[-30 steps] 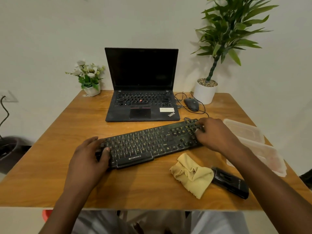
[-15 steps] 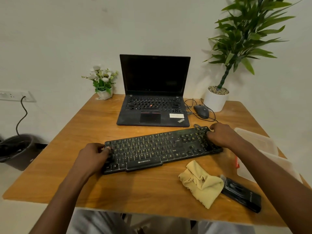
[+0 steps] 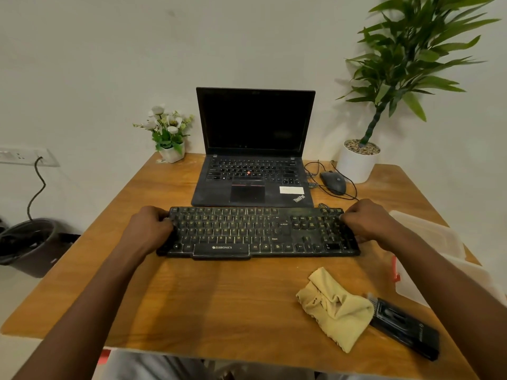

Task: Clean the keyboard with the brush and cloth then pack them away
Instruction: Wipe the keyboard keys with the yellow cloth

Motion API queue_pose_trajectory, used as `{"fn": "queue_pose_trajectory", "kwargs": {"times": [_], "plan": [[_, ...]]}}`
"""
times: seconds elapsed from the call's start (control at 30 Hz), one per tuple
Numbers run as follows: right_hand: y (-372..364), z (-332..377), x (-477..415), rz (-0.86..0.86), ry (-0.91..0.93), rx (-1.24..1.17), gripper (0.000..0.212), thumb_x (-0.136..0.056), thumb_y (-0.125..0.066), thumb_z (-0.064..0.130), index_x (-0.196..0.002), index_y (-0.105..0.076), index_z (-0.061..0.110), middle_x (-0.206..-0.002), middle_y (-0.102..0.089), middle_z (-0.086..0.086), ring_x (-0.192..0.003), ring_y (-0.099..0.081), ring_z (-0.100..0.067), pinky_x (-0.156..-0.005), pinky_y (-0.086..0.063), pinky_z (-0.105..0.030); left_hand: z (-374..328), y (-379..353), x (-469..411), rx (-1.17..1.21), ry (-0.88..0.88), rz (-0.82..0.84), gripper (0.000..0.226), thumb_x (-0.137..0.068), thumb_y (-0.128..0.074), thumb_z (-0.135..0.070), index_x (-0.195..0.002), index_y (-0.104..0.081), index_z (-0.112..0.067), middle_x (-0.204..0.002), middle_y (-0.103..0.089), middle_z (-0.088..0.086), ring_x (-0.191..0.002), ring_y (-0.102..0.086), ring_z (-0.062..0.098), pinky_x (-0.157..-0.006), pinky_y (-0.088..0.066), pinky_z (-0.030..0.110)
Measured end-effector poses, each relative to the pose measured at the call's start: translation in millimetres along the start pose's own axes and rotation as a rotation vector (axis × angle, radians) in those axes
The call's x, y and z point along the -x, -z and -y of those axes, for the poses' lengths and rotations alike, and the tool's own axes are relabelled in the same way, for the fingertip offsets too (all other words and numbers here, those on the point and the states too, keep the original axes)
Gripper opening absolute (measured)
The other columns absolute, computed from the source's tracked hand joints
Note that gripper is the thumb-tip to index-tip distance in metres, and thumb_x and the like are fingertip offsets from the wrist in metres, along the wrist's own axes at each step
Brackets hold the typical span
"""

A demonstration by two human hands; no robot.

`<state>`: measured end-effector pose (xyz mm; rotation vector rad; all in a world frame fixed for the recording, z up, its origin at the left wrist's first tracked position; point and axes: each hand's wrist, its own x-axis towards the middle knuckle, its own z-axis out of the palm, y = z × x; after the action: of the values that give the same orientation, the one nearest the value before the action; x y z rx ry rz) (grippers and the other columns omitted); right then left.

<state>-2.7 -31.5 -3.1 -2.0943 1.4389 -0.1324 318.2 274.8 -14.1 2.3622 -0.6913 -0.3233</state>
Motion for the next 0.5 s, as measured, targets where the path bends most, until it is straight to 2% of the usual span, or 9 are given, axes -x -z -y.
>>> {"fn": "queue_pose_trajectory", "kwargs": {"times": [0.07,0.2,0.37,0.5], "plan": [[-3,-1,-3,-0.012,-0.004,-0.003,0.037,-0.093,-0.066,0.026,-0.107,-0.075,-0.007,-0.104,-0.075,-0.026,-0.094,-0.074,-0.042,-0.084,-0.061,-0.064,-2,-1,-11,-0.009,0.009,0.011,0.023,-0.097,-0.054,-0.012,-0.095,-0.075,-0.002,-0.085,-0.074,0.016,-0.081,-0.071,0.030,-0.074,-0.059,0.048],[-6,-2,-13,-0.013,0.000,0.023,0.041,-0.089,-0.067,0.029,-0.106,-0.074,-0.008,-0.101,-0.075,-0.026,-0.093,-0.075,-0.042,-0.081,-0.061,-0.066,-3,-8,-26,-0.007,0.021,0.050,0.022,-0.097,-0.056,-0.011,-0.098,-0.075,0.000,-0.089,-0.073,0.017,-0.085,-0.070,0.030,-0.081,-0.060,0.051],[-7,4,-13,-0.025,0.025,0.068,0.037,-0.091,-0.067,0.031,-0.095,-0.077,-0.005,-0.092,-0.076,-0.023,-0.084,-0.076,-0.038,-0.080,-0.063,-0.060,3,-11,-39,-0.025,0.010,0.049,0.023,-0.098,-0.058,-0.016,-0.095,-0.075,-0.001,-0.086,-0.073,0.016,-0.083,-0.070,0.031,-0.077,-0.059,0.051],[-8,8,-10,-0.038,0.053,0.119,0.039,-0.095,-0.066,0.032,-0.094,-0.078,-0.005,-0.093,-0.077,-0.024,-0.085,-0.075,-0.037,-0.079,-0.063,-0.055,6,-12,-43,-0.034,0.000,0.054,0.022,-0.098,-0.058,-0.016,-0.093,-0.075,-0.003,-0.085,-0.073,0.015,-0.081,-0.070,0.029,-0.076,-0.059,0.050]]}}
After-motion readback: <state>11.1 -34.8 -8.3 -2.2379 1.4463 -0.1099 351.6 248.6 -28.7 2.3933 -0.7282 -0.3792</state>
